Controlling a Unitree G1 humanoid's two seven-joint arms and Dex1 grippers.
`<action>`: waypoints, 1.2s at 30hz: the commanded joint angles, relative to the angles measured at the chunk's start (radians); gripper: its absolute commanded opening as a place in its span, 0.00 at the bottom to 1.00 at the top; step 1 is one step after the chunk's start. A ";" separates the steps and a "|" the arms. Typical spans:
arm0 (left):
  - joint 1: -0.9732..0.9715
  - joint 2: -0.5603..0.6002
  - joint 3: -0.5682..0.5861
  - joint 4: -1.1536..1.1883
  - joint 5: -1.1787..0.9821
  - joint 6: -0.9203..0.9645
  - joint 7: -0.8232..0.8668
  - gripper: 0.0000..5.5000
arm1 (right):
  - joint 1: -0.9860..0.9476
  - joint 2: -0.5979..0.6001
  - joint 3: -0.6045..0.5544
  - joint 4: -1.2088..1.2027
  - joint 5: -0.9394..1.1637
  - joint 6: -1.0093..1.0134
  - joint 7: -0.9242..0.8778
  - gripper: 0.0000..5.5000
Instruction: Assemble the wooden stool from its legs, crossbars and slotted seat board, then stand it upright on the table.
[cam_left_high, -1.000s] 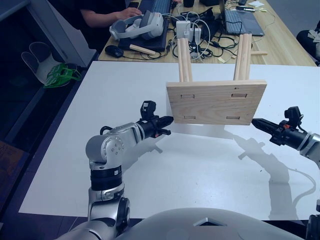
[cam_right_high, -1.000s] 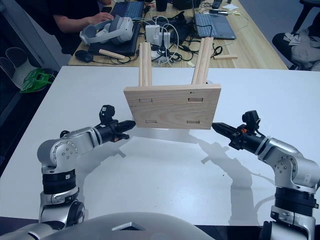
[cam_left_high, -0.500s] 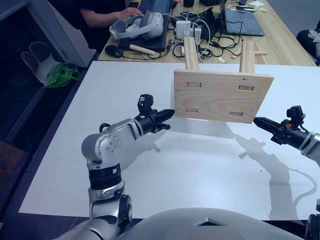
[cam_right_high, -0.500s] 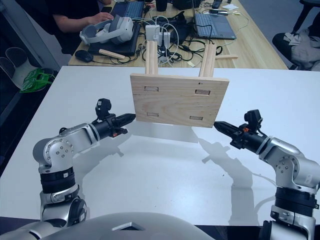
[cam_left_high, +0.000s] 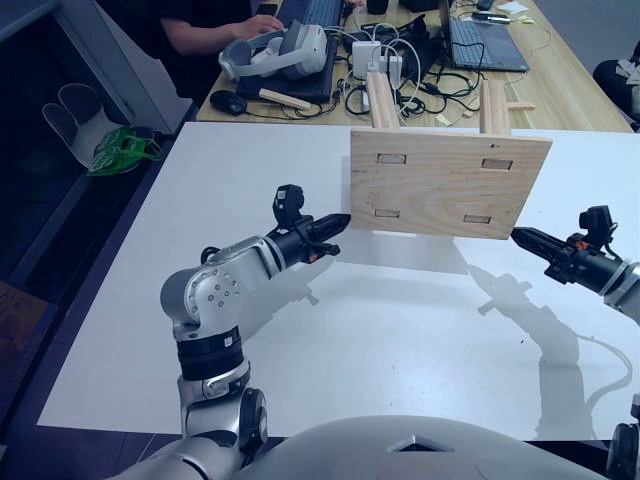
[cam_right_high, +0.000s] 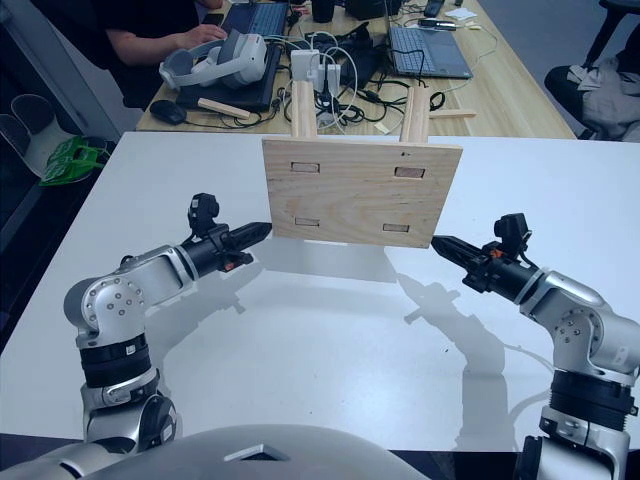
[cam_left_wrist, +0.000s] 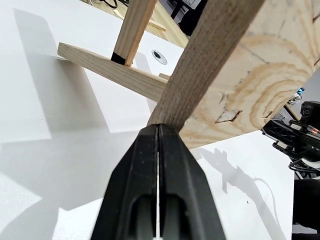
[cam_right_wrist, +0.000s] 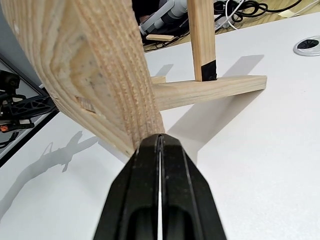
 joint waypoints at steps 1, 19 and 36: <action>-0.063 -0.085 -0.064 -0.038 -0.150 0.022 -0.079 0.00 | -0.065 0.051 0.052 -0.055 0.106 0.019 0.047 0.00; -0.073 -0.066 -0.053 -0.026 -0.211 -0.013 -0.053 0.00 | -0.099 0.072 0.000 -0.047 0.159 0.053 0.007 0.00; -0.082 -0.069 -0.039 -0.020 -0.266 -0.041 -0.036 0.00 | -0.115 0.073 -0.022 -0.050 0.209 0.068 -0.024 0.00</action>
